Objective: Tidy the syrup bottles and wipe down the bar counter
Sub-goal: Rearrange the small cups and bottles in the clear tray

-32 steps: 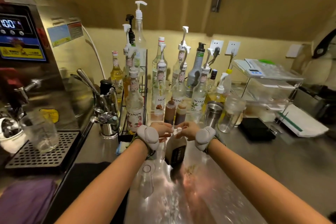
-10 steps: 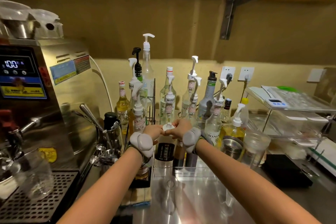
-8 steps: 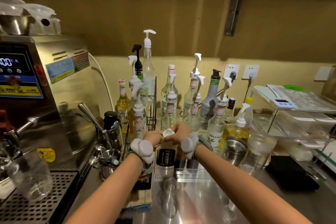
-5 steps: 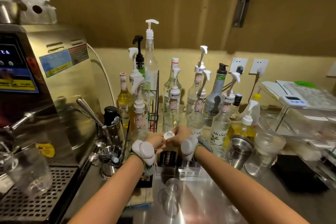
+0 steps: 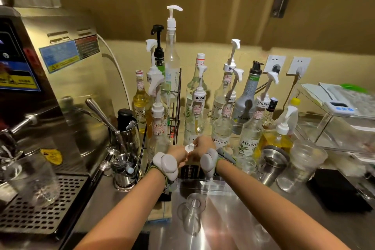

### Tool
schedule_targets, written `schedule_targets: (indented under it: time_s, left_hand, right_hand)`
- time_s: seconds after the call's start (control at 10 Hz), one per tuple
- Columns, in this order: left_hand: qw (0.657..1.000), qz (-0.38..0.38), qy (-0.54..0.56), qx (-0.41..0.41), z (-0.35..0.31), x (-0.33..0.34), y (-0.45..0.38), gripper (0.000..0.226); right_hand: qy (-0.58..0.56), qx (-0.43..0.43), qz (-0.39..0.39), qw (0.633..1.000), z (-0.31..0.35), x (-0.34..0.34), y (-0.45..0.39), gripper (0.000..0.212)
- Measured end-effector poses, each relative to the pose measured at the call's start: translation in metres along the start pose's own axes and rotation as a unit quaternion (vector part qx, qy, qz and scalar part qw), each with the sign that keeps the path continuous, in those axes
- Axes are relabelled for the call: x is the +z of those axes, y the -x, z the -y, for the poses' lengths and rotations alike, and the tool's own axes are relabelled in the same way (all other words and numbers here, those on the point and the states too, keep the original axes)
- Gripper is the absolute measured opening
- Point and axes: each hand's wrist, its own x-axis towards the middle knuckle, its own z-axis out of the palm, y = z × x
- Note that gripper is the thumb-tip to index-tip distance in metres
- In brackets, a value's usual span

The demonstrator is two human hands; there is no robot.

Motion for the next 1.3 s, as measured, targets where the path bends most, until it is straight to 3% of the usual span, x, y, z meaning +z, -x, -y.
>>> schedule_targets:
  time_s: [0.1,0.2,0.4,0.5,0.6,0.7,0.8,0.9,1.0,1.1,1.2,1.3]
  left_hand:
    - [1.0,0.004,-0.001,-0.006,-0.001,0.001,0.0,0.033]
    - [1.0,0.003,-0.006,-0.007,-0.002,0.0,0.001,0.033]
    - [1.0,0.008,-0.018,0.008,-0.006,0.001,0.009,0.035]
    - [0.999,0.012,-0.031,0.029,-0.006,0.002,0.01,0.035]
    - [0.998,0.031,-0.015,0.045,-0.007,0.003,0.026,0.021]
    - [0.997,0.045,-0.028,0.061,-0.007,0.002,0.03,0.034]
    - [0.996,0.067,-0.037,0.048,-0.007,0.001,0.041,0.022]
    - [0.995,0.062,-0.065,0.037,0.003,0.0,0.049,0.028]
    - [0.995,0.058,-0.078,0.031,0.024,-0.003,0.053,0.021]
    - [0.995,0.066,-0.071,0.022,0.045,-0.005,0.051,0.042]
    - [0.995,0.068,-0.078,0.007,0.06,-0.009,0.057,0.042]
    - [0.99,0.084,-0.11,-0.029,0.067,-0.012,0.057,0.024]
  right_hand:
    - [0.01,-0.018,-0.016,1.0,-0.002,0.0,0.001,0.044]
    - [-0.003,-0.029,0.001,1.0,-0.006,0.001,0.001,0.055]
    - [-0.059,-0.025,0.018,0.998,-0.014,0.002,0.005,0.06]
    - [-0.135,-0.004,0.027,0.99,-0.017,0.003,0.009,0.056]
    - [-0.183,-0.003,0.022,0.983,-0.022,0.003,0.014,0.049]
    - [-0.206,-0.008,0.014,0.978,-0.027,0.001,0.024,0.043]
    - [-0.207,-0.014,0.013,0.978,-0.032,0.001,0.033,0.028]
    - [-0.175,-0.015,0.022,0.984,-0.039,0.008,0.046,0.02]
    - [-0.17,-0.019,0.064,0.983,-0.05,0.021,0.06,0.03]
    - [-0.191,-0.004,0.118,0.974,-0.06,0.031,0.073,0.028]
    - [-0.226,0.028,0.151,0.962,-0.071,0.04,0.086,0.029]
    - [-0.256,0.053,0.175,0.949,-0.08,0.05,0.096,0.021]
